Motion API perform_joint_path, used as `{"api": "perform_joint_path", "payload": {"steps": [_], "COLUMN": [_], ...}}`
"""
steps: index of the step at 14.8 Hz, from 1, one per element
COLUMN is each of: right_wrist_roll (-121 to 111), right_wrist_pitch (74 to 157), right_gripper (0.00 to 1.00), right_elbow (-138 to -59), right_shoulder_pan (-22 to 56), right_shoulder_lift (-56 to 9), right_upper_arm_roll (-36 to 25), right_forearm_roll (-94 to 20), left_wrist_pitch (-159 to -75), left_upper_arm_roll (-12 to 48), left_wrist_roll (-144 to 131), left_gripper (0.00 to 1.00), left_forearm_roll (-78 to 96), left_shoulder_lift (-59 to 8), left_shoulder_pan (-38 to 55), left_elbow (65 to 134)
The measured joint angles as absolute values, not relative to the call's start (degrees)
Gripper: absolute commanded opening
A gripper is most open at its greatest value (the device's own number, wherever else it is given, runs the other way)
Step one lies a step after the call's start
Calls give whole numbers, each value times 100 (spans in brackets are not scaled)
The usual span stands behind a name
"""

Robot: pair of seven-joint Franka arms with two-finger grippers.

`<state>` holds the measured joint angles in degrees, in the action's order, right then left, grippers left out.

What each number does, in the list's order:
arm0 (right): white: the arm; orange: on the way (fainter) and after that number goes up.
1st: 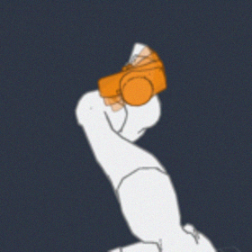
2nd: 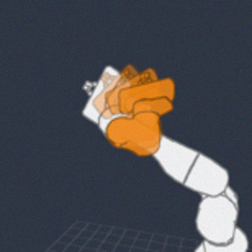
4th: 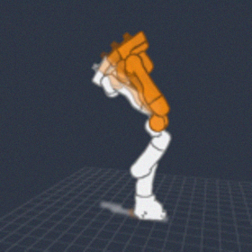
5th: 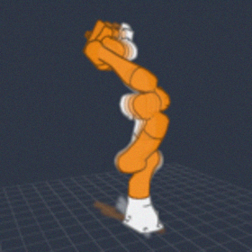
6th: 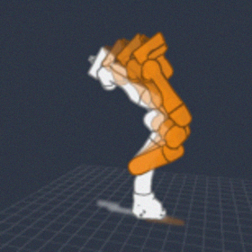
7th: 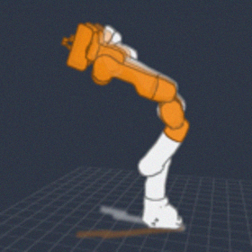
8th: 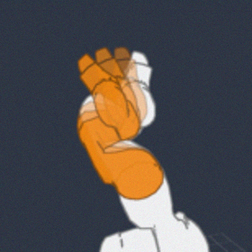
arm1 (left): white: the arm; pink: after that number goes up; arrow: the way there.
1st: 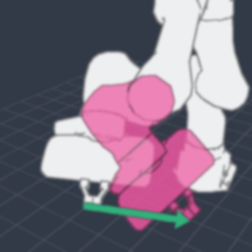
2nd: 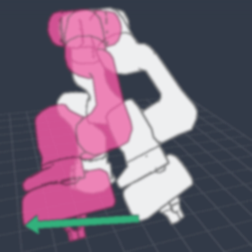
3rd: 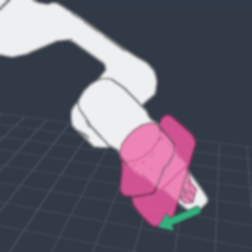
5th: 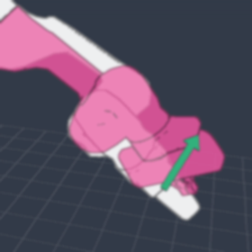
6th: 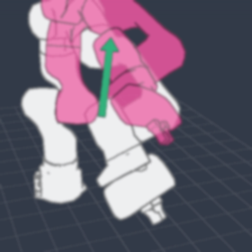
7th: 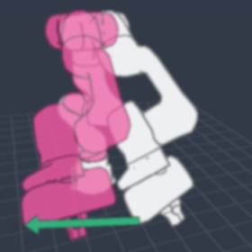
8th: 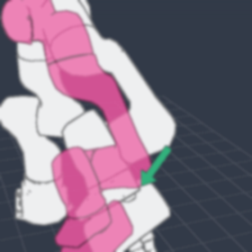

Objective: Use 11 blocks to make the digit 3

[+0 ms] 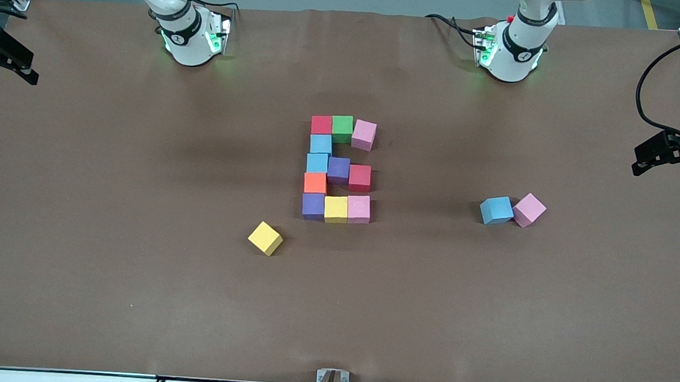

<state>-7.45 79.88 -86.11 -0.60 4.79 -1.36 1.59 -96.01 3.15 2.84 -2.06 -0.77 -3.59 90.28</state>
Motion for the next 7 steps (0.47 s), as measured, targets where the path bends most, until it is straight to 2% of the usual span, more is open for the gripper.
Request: {"api": "perform_joint_path", "payload": {"steps": [7], "right_wrist_roll": [-557], "right_wrist_pitch": [7957], "right_gripper": [100], "right_elbow": [-8606], "right_shoulder_pan": [-67], "right_shoulder_lift": [478], "right_upper_arm_roll": [-134], "right_forearm_roll": [135], "left_wrist_pitch": [-9560], "left_upper_arm_roll": [310], "left_wrist_roll": [284], "left_gripper": [100], "left_forearm_roll": [-206], "left_shoulder_lift": [-77], "left_shoulder_pan": [-361], "left_elbow": [8890]}}
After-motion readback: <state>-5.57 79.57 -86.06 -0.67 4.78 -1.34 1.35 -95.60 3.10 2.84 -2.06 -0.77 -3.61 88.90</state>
